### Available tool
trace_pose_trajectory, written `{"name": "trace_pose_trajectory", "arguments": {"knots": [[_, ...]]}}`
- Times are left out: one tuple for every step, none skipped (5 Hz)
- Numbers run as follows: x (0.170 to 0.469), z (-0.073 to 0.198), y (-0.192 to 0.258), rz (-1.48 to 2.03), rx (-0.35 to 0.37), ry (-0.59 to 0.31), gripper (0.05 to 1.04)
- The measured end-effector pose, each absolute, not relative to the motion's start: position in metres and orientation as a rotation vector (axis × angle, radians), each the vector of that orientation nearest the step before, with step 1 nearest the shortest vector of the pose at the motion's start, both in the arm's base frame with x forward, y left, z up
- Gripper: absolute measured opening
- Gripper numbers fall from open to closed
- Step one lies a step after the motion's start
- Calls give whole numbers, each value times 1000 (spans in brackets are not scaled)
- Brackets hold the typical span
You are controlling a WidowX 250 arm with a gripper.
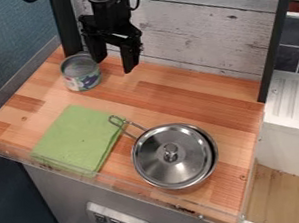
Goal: Take the silver lid off the silver pot and put it on the top right side of the table
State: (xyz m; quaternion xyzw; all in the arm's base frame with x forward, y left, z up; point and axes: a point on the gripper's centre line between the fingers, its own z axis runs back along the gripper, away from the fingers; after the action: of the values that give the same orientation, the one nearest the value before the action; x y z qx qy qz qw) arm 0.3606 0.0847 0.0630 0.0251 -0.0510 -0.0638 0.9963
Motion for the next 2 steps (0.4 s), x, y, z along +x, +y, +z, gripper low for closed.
{"name": "trace_pose_trajectory", "arguments": {"knots": [[357, 50, 84, -128, 37, -66, 1001], [344, 34, 49, -222, -6, -18, 1001]]}}
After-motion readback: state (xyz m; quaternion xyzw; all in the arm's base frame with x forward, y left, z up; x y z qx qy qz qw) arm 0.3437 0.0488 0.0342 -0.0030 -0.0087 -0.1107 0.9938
